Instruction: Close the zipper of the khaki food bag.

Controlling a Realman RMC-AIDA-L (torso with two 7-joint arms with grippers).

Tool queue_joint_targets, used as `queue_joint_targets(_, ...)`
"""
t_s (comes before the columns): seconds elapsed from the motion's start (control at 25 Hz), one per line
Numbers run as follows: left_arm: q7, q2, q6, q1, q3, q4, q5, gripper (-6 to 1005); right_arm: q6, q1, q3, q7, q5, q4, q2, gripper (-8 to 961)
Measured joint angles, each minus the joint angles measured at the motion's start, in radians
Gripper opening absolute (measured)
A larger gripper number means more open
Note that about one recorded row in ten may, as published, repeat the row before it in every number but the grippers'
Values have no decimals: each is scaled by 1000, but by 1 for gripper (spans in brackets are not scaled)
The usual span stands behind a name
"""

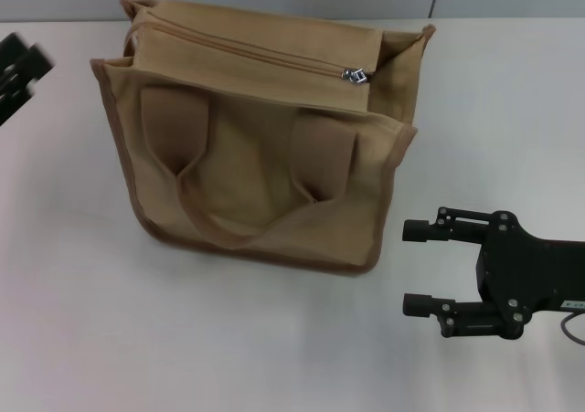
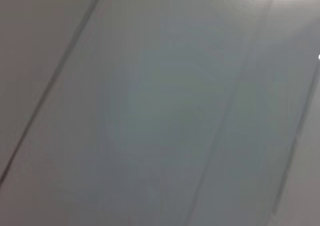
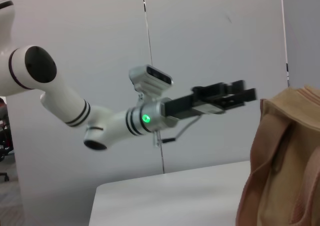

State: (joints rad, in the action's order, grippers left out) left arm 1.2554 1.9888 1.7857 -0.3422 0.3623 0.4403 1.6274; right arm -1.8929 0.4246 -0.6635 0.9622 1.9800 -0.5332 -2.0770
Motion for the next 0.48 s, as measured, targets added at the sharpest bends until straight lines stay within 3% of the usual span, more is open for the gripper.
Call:
queue_joint_targets(0.04, 14, -31, 36, 12, 53, 20, 7, 480, 2, 3, -1, 0, -1, 3, 0, 756)
queue_joint_targets(0.16, 1, -86, 116, 18, 181, 38, 44, 551, 5, 12, -1, 0, -1, 16, 0, 756)
queue_joint_targets(0.24, -29, -100, 157, 14, 264, 47, 82, 599, 7, 18, -2, 0, -1, 26, 0, 756)
queue_joint_targets(0.32, -61, -94, 183, 6, 325, 56, 114, 647, 9, 35, -2, 0, 0, 53, -1, 756)
queue_joint_targets(0.48, -138, -47, 183, -9, 410, 74, 179, 755, 12, 49, -3, 1, 7, 72, -1, 756)
